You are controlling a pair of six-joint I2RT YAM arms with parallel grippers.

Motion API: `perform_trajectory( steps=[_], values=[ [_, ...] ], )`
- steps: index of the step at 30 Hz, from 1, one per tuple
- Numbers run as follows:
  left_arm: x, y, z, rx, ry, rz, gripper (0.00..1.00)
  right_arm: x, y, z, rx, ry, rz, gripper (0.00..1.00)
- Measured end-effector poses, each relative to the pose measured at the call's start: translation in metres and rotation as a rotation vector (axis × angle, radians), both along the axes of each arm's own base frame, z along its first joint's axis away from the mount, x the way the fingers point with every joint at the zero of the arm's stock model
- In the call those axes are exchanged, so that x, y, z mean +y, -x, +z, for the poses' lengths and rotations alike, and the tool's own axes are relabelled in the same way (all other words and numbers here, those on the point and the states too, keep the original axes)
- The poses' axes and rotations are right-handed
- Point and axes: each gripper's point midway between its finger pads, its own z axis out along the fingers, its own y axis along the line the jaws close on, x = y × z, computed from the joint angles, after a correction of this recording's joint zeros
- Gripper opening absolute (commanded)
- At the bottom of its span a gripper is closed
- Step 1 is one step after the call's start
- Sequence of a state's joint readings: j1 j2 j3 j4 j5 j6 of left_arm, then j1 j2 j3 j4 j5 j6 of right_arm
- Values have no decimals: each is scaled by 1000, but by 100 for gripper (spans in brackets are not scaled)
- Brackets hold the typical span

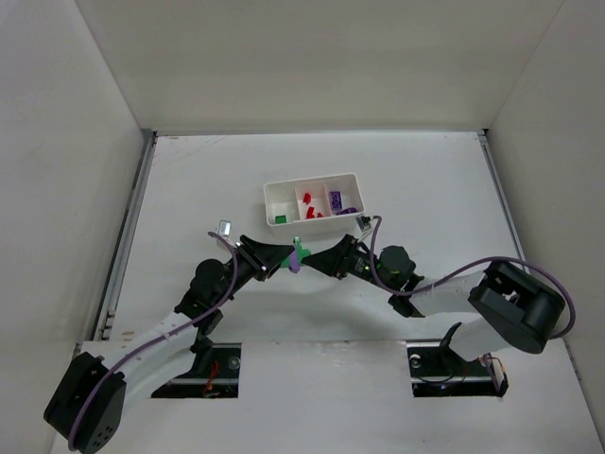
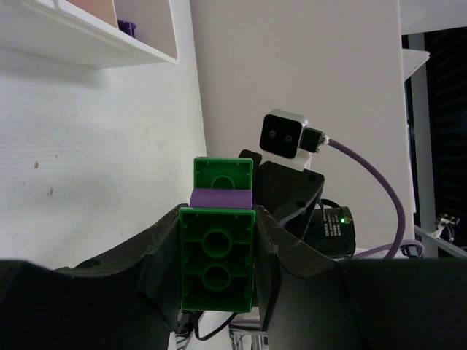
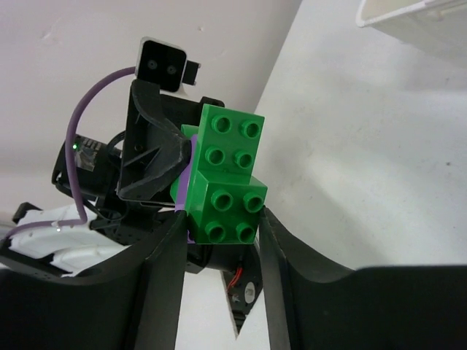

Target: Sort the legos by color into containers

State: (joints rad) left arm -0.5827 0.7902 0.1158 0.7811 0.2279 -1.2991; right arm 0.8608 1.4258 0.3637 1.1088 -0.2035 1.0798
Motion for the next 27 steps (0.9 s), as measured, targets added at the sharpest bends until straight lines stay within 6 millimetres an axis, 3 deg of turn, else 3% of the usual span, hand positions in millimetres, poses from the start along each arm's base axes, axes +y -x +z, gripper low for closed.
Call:
perform_trajectory(
  steps=[3, 9, 15, 24, 27],
  values=[
    [2, -1, 1, -7, 4, 12, 16, 0, -2, 1, 15, -30, 3, 33],
    [2, -1, 2, -14, 7, 16, 37, 1, -2, 2, 17, -45, 6, 31],
    [-8, 6, -9, 4, -27, -24, 43, 3, -4, -10, 42, -28, 6, 31],
    [-10, 8, -13, -10, -78, -29, 28, 5, -4, -11, 56, -39, 9, 31],
    [-10, 6, -12, -18, -83, -24, 18, 5, -5, -9, 56, -43, 8, 31]
  ],
)
